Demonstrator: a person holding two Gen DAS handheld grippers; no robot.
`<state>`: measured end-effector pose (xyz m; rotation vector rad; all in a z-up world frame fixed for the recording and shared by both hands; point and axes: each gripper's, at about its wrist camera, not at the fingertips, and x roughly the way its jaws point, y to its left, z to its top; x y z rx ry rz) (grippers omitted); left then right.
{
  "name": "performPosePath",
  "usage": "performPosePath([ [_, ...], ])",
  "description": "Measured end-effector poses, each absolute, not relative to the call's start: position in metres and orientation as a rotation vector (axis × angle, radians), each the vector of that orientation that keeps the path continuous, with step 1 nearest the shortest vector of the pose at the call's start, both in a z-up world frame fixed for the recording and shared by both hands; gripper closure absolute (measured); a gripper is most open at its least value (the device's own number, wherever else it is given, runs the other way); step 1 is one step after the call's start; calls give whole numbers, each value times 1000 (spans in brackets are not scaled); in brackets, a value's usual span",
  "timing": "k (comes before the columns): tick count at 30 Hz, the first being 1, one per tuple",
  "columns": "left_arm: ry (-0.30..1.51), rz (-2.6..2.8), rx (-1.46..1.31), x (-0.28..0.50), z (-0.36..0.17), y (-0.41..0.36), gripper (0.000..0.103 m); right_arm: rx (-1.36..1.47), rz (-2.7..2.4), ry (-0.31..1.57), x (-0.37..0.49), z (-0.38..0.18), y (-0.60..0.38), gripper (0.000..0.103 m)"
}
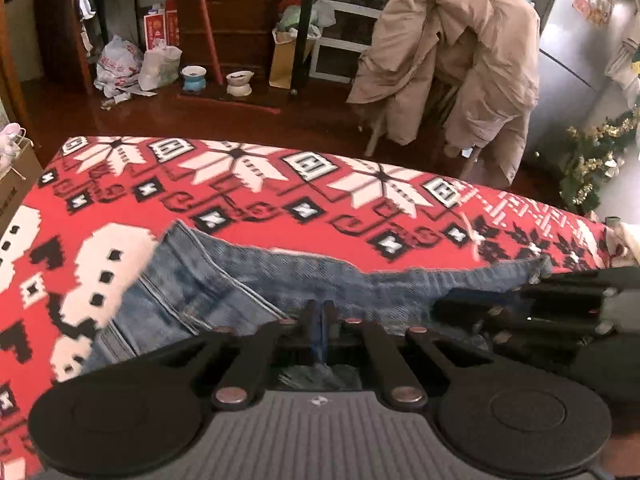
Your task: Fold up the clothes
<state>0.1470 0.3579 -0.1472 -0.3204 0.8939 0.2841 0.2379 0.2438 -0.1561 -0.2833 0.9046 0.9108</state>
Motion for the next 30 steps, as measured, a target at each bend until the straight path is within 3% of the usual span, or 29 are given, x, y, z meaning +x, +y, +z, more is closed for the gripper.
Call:
performPosePath([
  [12, 855, 317, -440, 152, -134, 400, 100, -228, 877, 932, 261, -161, 287, 96],
  [17, 837, 295, -402, 133, -111, 403, 100, -200, 979, 908, 247, -140, 288, 96],
  [21, 873, 317, -374, 111, -114, 405, 100, -285, 990, 949, 234, -157, 308, 96],
  [30, 879, 355, -456, 58, -125, 424, 100, -182, 912, 961, 250, -157, 332, 98],
])
